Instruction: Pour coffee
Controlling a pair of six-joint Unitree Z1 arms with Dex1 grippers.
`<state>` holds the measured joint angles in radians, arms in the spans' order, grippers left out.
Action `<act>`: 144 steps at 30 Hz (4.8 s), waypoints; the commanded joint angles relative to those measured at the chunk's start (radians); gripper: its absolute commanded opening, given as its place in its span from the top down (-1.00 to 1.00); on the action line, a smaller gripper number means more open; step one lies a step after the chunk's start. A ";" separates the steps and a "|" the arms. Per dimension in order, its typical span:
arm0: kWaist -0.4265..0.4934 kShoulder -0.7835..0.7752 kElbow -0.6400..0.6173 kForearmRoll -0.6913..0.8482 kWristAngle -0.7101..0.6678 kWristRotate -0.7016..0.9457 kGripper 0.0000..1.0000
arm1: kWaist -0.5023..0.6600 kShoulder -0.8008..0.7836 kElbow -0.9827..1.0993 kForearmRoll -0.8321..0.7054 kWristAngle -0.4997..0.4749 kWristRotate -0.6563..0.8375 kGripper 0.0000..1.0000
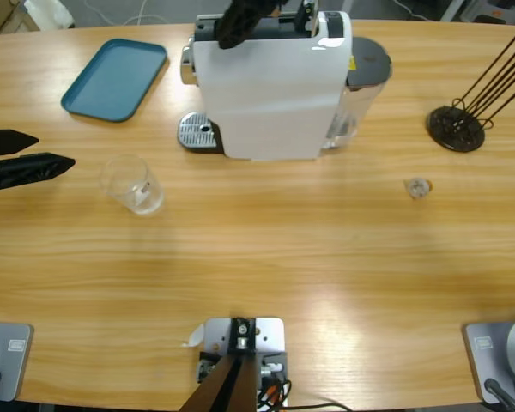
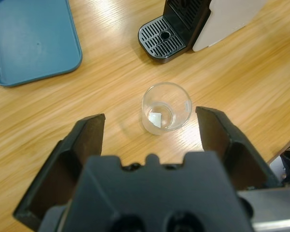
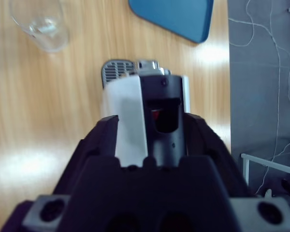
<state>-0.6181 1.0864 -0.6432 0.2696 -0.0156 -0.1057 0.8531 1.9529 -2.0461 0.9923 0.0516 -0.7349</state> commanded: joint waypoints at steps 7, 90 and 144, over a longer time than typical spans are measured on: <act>-0.006 0.030 0.033 -0.012 -0.015 0.017 -0.62 | 0.184 -0.175 -0.046 0.386 -0.245 0.104 1.00; -0.006 0.067 0.033 -0.026 -0.017 0.021 -0.62 | 0.315 0.022 0.473 -0.768 -1.030 0.440 1.00; -0.006 0.075 0.036 -0.023 -0.018 0.021 -0.62 | 0.327 0.166 0.537 -0.783 -0.892 0.661 1.00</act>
<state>-0.6193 1.1333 -0.6431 0.2543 -0.0162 -0.0949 1.1883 1.9918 -1.5754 0.2146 -0.8684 -0.0860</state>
